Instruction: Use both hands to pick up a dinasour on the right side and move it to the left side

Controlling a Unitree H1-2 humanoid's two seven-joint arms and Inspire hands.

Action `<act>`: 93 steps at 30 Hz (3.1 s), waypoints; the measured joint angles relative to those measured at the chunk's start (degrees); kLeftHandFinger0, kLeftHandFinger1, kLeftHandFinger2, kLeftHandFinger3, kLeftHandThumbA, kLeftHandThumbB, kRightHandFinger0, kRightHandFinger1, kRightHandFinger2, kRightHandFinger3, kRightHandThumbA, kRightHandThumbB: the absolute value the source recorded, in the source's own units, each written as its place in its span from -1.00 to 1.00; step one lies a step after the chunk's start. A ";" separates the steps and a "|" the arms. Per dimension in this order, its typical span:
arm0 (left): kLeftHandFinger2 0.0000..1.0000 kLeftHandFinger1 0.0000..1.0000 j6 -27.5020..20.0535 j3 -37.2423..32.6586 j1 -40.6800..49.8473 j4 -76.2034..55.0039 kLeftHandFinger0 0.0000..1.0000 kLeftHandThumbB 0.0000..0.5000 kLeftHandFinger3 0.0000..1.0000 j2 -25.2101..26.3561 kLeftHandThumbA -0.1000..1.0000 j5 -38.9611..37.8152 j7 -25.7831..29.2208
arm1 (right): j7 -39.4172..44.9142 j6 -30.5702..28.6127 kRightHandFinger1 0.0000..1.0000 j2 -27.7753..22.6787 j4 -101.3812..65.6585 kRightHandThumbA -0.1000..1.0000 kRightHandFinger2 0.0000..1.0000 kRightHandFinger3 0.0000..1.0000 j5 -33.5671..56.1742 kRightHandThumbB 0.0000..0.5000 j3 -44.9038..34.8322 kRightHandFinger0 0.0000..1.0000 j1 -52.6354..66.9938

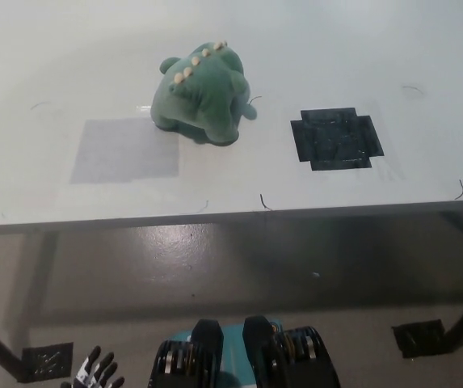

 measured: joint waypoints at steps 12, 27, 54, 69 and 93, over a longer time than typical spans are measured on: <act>1.00 1.00 -1.33 -0.27 3.43 0.04 1.00 0.64 1.00 0.06 1.00 -1.62 -1.24 | 0.10 -0.84 1.00 0.38 -0.36 0.98 1.00 1.00 -0.08 -0.53 0.62 1.00 3.31; 1.00 1.00 -2.51 -0.47 3.44 0.13 1.00 0.67 1.00 -0.48 1.00 -1.78 -1.53 | 0.08 -0.96 1.00 0.36 -1.21 0.96 1.00 1.00 -0.25 -0.61 0.62 1.00 3.45; 1.00 1.00 -4.58 -0.66 3.99 0.60 1.00 0.64 1.00 -0.88 1.00 -1.56 -2.04 | -0.42 -1.42 1.00 0.38 -2.28 0.92 1.00 1.00 -1.85 -0.88 0.55 1.00 3.61; 1.00 1.00 -4.78 -0.67 3.97 0.47 1.00 0.64 1.00 -1.33 1.00 -1.61 -2.07 | -0.56 -2.30 1.00 0.37 -2.29 0.94 1.00 1.00 -3.38 -0.78 0.54 1.00 2.98; 0.24 -0.07 -4.77 -0.46 3.68 -1.56 -0.13 0.81 1.00 -2.07 1.00 -0.53 -1.72 | -0.59 -2.06 0.35 0.26 -2.56 0.67 0.46 1.00 -3.05 -0.47 0.31 0.31 1.76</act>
